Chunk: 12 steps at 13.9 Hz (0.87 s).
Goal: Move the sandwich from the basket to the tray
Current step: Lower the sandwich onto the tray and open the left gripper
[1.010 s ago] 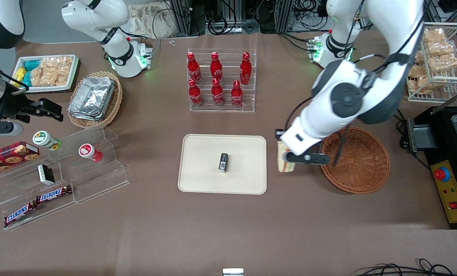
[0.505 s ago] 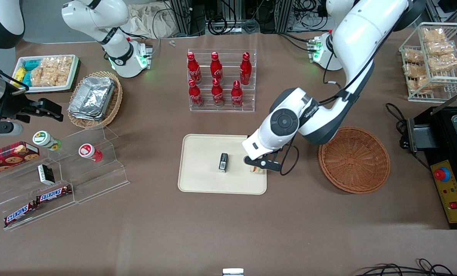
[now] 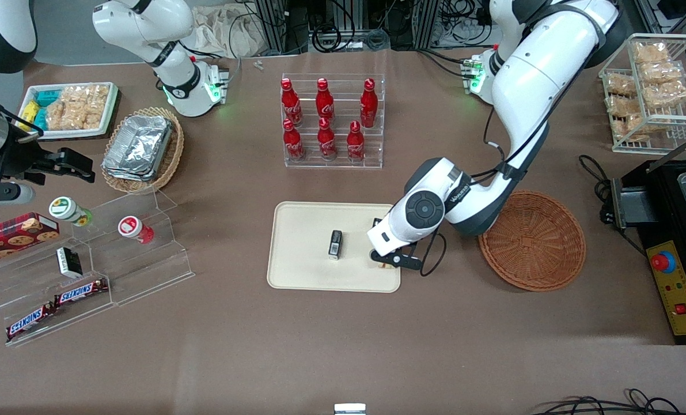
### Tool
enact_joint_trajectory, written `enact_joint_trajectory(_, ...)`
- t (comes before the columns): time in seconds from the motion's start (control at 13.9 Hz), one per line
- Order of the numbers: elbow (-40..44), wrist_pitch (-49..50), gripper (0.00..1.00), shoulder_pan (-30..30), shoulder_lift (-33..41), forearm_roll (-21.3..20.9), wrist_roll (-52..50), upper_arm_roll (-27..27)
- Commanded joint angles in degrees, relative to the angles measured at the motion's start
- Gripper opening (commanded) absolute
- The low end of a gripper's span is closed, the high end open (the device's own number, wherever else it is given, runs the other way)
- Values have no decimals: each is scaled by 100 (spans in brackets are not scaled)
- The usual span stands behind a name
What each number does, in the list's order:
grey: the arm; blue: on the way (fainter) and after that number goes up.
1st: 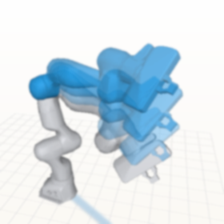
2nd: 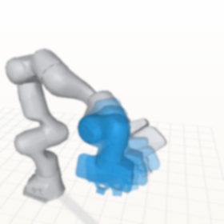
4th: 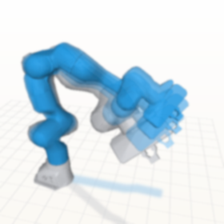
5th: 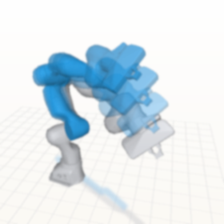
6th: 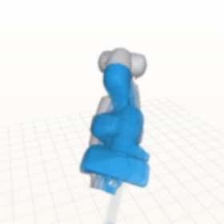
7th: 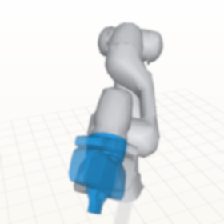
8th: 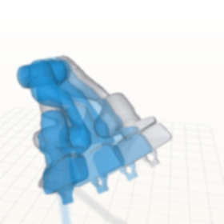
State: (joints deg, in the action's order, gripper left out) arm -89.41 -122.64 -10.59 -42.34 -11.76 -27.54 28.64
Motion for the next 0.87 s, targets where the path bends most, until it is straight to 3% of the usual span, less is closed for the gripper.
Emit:
enact_joint_trajectory(0.0, 196, -41, 39, -277, -99, 7, -215, -209)
enact_joint_trajectory(0.07, 188, -41, 49, -285, -99, -1, -408, -209)
enact_joint_trajectory(0.14, 196, -41, 97, -286, -90, -1, -514, -209)
enact_joint_trajectory(0.43, 336, 431, 100, -172, 85, 112, -586, -209)
enact_joint_trajectory(0.65, 731, 1460, 100, 56, 444, 665, -498, -218)
enact_joint_trajectory(0.79, 724, 1559, 100, 556, 726, 771, -463, -174)
